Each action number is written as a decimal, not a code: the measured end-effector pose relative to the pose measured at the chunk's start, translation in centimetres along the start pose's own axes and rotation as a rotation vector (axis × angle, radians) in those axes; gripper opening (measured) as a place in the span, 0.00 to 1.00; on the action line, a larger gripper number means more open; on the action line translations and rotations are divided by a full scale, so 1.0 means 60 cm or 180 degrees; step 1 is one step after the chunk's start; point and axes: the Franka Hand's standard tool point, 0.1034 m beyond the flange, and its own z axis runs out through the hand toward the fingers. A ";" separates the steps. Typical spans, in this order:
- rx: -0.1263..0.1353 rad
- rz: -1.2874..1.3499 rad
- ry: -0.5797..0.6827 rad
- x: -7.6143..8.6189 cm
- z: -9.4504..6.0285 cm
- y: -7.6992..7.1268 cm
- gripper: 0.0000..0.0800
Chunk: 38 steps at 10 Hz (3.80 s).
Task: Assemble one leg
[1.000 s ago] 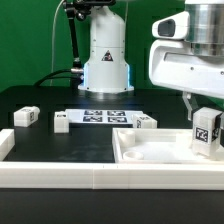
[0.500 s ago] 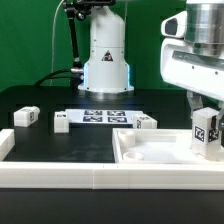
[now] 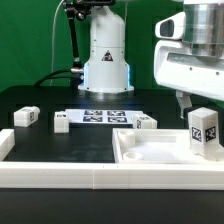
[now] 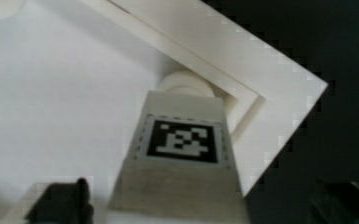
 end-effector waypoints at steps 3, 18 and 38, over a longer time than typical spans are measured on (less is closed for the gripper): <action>0.0000 -0.0859 -0.0001 -0.002 0.000 -0.001 0.81; 0.0000 -0.3338 0.0010 -0.004 0.005 0.002 0.55; -0.0072 0.0462 -0.0023 -0.007 0.010 -0.001 0.57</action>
Offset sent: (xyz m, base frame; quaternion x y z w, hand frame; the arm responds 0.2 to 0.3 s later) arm -0.0055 0.0053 -0.0002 0.0121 -0.0063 -0.2229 0.9748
